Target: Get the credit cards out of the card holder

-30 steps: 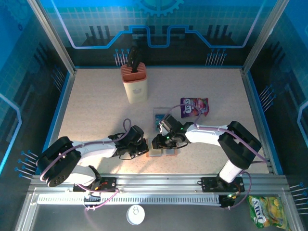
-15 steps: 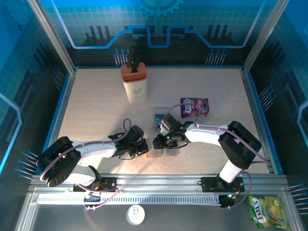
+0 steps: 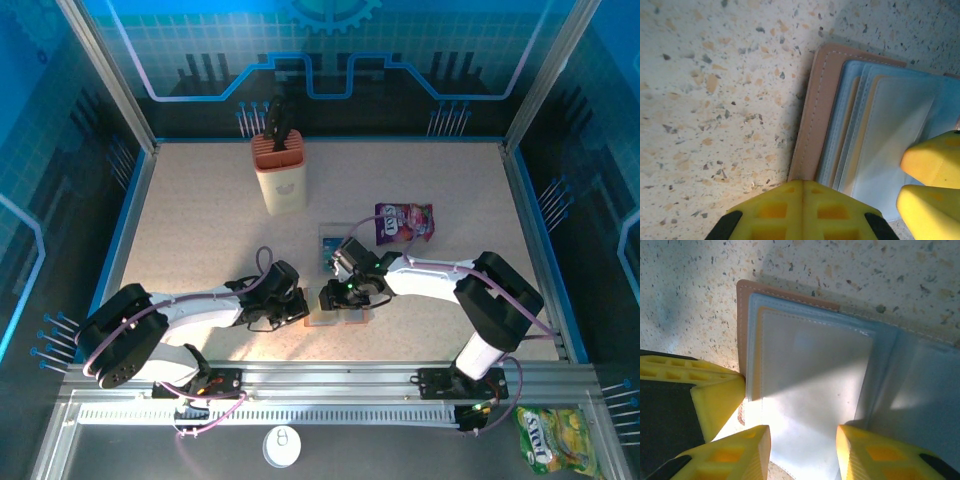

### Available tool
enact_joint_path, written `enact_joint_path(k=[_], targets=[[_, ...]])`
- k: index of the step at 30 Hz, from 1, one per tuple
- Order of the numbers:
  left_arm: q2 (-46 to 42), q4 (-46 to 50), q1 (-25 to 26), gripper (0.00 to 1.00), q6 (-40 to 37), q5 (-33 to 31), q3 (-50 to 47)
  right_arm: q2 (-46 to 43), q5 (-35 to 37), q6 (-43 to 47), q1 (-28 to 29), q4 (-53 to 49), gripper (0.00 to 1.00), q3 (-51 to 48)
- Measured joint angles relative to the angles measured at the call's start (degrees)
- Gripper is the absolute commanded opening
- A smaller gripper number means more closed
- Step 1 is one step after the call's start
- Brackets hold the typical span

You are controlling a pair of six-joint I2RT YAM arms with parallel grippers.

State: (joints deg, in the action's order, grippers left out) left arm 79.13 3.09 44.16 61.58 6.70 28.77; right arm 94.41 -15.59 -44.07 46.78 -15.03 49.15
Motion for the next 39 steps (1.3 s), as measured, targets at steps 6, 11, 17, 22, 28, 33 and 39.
enact_joint_path(k=[6, 11, 17, 22, 28, 33, 39], targets=[[0.0, 0.0, 0.0, 0.00, 0.0, 0.0, 0.0, 0.0, 0.0, 0.2, -0.5, 0.0, 0.40, 0.0], [0.0, 0.0, 0.0, 0.00, 0.0, 0.0, 0.0, -0.5, 0.0, 0.2, -1.0, 0.0, 0.40, -0.6], [0.0, 0.9, 0.0, 0.00, 0.0, -0.4, 0.4, -0.9, -0.1, 0.2, -1.3, 0.1, 0.40, -1.2], [0.0, 1.7, 0.0, 0.00, 0.0, -0.7, 0.8, -0.9, -0.5, 0.2, -1.6, 0.1, 0.40, -1.6], [-1.2, 2.4, 0.0, 0.00, 0.0, -1.6, 0.8, -0.9, -1.2, 0.2, -1.6, 0.7, 0.40, -1.8], [-3.5, 2.5, 0.0, 0.04, 0.0, -2.0, 1.1, -1.0, -1.4, 0.4, -1.9, 0.9, 0.40, -2.3], [-3.4, 0.3, 0.0, 0.08, 0.0, -1.8, 2.0, -1.0, -1.4, 0.6, -1.9, 1.0, 0.40, -2.4]])
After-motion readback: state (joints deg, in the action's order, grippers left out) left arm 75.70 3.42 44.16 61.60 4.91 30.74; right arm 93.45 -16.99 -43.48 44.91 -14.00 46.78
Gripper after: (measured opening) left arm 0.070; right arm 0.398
